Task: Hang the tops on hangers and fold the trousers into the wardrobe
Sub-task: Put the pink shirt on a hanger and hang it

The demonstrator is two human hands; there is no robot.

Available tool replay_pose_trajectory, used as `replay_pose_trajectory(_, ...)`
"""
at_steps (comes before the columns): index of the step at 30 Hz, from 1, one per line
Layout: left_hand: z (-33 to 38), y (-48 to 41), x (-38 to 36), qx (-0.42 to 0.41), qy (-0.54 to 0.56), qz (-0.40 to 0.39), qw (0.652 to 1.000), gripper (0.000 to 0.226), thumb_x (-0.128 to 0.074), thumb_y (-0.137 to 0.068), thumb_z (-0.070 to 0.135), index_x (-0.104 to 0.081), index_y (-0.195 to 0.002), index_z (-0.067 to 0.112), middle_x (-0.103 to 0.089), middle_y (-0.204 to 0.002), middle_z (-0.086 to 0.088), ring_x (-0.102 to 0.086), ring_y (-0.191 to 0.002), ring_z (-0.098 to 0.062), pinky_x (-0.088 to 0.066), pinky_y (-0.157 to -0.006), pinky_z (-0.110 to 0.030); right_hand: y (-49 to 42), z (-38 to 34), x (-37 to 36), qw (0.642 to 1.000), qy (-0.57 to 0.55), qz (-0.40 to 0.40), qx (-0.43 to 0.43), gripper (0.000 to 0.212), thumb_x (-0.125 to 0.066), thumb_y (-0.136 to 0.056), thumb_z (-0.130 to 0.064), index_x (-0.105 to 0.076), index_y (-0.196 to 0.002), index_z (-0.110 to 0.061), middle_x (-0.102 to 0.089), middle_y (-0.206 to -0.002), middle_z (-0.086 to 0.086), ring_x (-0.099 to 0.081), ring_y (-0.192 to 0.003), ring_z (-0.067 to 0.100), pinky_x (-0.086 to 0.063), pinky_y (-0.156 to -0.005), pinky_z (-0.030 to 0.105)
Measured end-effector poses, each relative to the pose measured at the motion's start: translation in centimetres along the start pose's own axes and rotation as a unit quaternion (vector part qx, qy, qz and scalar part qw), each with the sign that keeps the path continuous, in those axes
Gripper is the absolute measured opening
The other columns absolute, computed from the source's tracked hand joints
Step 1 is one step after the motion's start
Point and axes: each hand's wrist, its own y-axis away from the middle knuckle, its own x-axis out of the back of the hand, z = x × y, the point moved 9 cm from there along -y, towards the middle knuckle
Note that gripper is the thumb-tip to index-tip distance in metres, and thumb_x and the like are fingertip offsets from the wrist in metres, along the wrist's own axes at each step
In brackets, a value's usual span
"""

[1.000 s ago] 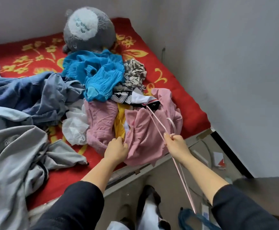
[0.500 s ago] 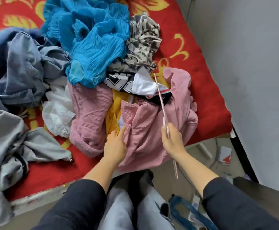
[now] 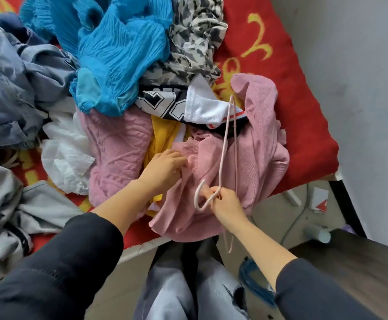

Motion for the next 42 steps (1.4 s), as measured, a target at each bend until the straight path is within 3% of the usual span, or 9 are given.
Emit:
replay_pose_trajectory(6, 2.2, -0.2, 5.3, 0.054, 0.202, 0.014, 0.978, 0.01, -0.068, -0.08, 0.012, -0.074, -0.088, 0.009, -0.07, -0.085, -0.001, -0.062, -0.078, -0.014, -0.05, -0.074, -0.029, 1.4, -2.9, -2.5, 0.993, -0.12, -0.012, -0.001, 0.039, -0.086, -0.062, -0.037, -0.064, -0.075, -0.008, -0.061, -0.066, -0.011, -0.052, -0.059, 0.0, -0.043, -0.054, 0.013)
replay_pose_trajectory(10, 3.4, 0.5, 7.6, 0.071, 0.243, -0.013, 0.967, 0.012, -0.067, -0.08, 0.012, -0.066, -0.068, 0.014, -0.058, -0.061, -0.002, -0.046, -0.054, -0.003, -0.039, -0.059, -0.027, 2.1, -4.8, -0.9, 0.986, -0.134, 0.098, 0.013, 0.007, -0.068, -0.084, -0.016, -0.067, -0.079, -0.011, -0.069, -0.074, 0.0, -0.058, -0.069, 0.01, -0.047, -0.061, 0.022)
replay_pose_trajectory(12, 3.4, 1.2, 9.2, 0.086, 0.315, 0.004, 0.945, 0.01, -0.068, -0.082, 0.01, -0.065, -0.072, 0.01, -0.064, -0.066, -0.006, -0.058, -0.062, -0.007, -0.048, -0.062, -0.03, 2.8, -6.2, 0.5, 0.985, -0.133, 0.106, 0.035, 0.025, -0.061, -0.09, -0.016, -0.058, -0.066, -0.02, -0.059, -0.061, -0.01, -0.052, -0.063, 0.007, -0.042, -0.059, 0.019)
replay_pose_trajectory(17, 3.4, 3.1, 14.8, 0.126, 0.461, 0.122, 0.87, 0.017, -0.056, -0.093, 0.009, -0.056, -0.077, 0.013, -0.058, -0.067, -0.006, -0.058, -0.059, -0.016, -0.052, -0.057, -0.035, 6.1, -14.7, 5.4, 0.977, -0.093, 0.11, 0.159, 0.029, -0.057, -0.091, -0.005, -0.046, -0.064, -0.007, -0.042, -0.058, -0.001, -0.039, -0.061, 0.013, -0.032, -0.056, 0.026)
replay_pose_trajectory(22, 6.7, 4.7, 24.8, 0.084, 0.41, 0.24, 0.876, 0.022, -0.052, -0.092, 0.006, -0.053, -0.077, 0.021, -0.054, -0.066, -0.002, -0.047, -0.051, -0.003, -0.04, -0.045, -0.017, 11.7, -24.7, 9.3, 0.959, -0.066, 0.059, 0.27, 0.013, -0.08, -0.071, -0.012, -0.07, -0.077, -0.006, -0.07, -0.073, 0.003, -0.057, -0.067, 0.007, -0.047, -0.066, 0.024)
replay_pose_trajectory(28, 12.5, 8.7, 37.4, -0.026, 0.391, 0.386, 0.835, 0.022, -0.06, -0.086, 0.002, -0.052, -0.074, 0.019, -0.053, -0.059, -0.005, -0.043, -0.049, -0.008, -0.034, -0.043, -0.021, 16.2, -32.8, 16.6, 0.875, 0.146, 0.31, 0.341, 0.014, -0.064, -0.067, -0.011, -0.055, -0.07, -0.021, -0.063, -0.087, 0.011, -0.058, -0.09, 0.03, -0.041, -0.068, 0.032)
replay_pose_trajectory(33, 13.2, 13.7, 46.5, -0.037, 0.365, 0.55, 0.75, 0.027, -0.067, -0.08, 0.007, -0.051, -0.065, 0.023, -0.048, -0.056, 0.005, -0.04, -0.045, 0.004, -0.035, -0.048, -0.017, 18.0, -35.9, 20.3, 0.83, 0.224, 0.37, 0.352, 0.016, -0.052, -0.079, -0.013, -0.047, -0.064, -0.013, -0.04, -0.077, 0.005, -0.048, -0.095, 0.035, -0.03, -0.063, 0.032)
replay_pose_trajectory(38, 13.2, 16.5, 52.2, -0.035, 0.276, 0.552, 0.786, 0.025, -0.077, -0.076, 0.024, -0.055, -0.064, 0.025, -0.057, -0.06, -0.001, -0.043, -0.048, -0.001, -0.036, -0.047, -0.02, 21.2, -40.6, 25.4, 0.842, 0.124, 0.386, 0.356, 0.025, -0.057, -0.078, -0.013, -0.048, -0.054, -0.016, -0.044, -0.057, 0.006, -0.047, -0.085, 0.036, -0.029, -0.062, 0.031)
replay_pose_trajectory(42, 15.9, 18.7, 57.4, -0.082, 0.14, 0.49, 0.856, 0.027, -0.076, -0.072, 0.047, -0.059, -0.065, 0.027, -0.056, -0.052, 0.016, -0.043, -0.045, 0.005, -0.034, -0.044, -0.011, 26.4, -46.4, 28.2, 0.797, 0.029, 0.416, 0.436, 0.022, -0.054, -0.07, -0.026, -0.048, -0.056, -0.01, -0.045, -0.052, 0.002, -0.04, -0.071, 0.031, -0.032, -0.054, 0.034)
